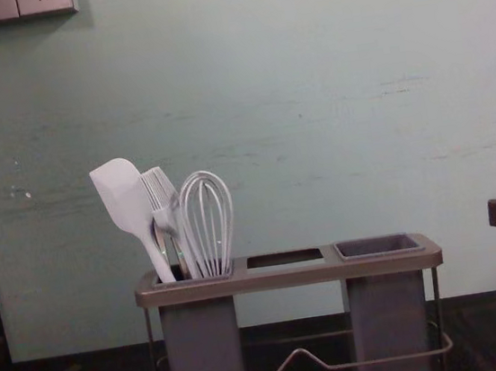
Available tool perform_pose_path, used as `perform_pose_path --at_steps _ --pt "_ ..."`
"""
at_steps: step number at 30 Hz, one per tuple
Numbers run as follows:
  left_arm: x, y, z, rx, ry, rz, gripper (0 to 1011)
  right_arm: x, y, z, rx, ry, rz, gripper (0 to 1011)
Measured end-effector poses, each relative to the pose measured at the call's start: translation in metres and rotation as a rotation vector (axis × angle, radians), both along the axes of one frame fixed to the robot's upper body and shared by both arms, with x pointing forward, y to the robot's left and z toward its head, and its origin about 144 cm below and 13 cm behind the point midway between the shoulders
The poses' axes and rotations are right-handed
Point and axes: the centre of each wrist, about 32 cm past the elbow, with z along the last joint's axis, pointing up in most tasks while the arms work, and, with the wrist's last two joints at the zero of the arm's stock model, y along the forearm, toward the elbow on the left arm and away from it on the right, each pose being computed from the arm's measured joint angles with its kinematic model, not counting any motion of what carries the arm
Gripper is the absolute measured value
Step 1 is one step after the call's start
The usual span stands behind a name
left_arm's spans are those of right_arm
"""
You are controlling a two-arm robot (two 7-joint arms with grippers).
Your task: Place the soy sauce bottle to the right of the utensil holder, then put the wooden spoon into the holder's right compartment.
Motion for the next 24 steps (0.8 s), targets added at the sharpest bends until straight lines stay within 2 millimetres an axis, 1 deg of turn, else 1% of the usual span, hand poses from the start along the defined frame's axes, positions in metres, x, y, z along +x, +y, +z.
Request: perform_pose_path --at_steps 11,24 --pt "0.000 0.000 0.000 0.000 0.000 0.000 1005 0.021 0.006 -0.008 0.005 0.016 -0.012 380" --pt "0.000 0.000 0.000 0.000 0.000 0.000 1005 0.031 0.015 -0.014 0.030 0.012 -0.011 380"
